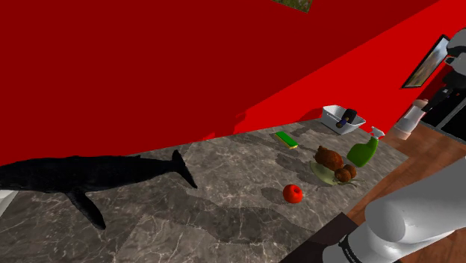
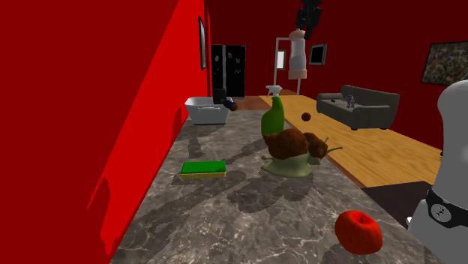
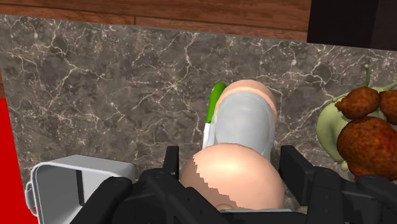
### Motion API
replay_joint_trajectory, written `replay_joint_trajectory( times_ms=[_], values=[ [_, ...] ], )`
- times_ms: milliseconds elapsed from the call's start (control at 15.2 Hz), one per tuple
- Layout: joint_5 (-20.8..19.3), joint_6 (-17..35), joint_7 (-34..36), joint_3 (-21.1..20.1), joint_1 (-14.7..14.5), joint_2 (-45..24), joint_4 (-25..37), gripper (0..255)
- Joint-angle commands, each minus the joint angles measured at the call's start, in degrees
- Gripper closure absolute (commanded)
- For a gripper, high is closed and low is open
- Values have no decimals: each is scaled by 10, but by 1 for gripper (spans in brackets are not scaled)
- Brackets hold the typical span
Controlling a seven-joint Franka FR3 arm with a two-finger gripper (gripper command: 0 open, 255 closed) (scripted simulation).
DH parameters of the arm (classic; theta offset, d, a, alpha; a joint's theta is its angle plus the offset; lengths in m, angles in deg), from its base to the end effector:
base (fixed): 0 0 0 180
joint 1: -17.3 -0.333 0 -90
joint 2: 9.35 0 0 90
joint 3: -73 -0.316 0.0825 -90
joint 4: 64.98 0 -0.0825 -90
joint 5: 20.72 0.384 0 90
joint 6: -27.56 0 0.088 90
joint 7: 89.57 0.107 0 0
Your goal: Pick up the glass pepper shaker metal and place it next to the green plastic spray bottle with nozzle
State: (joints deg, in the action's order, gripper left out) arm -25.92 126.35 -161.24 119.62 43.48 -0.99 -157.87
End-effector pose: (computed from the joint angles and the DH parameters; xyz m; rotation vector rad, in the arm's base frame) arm 0.1197 -0.5259 0.6679 2.9504 -0.0302 0.1133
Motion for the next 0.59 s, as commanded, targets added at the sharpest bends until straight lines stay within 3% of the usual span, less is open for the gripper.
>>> replay_joint_trajectory(
  times_ms=[0,528],
  values=[
    [-8,17,5,-4,1,10,-24,255],
    [-23,80,16,-8,4,29,-101,255]
  ],
)
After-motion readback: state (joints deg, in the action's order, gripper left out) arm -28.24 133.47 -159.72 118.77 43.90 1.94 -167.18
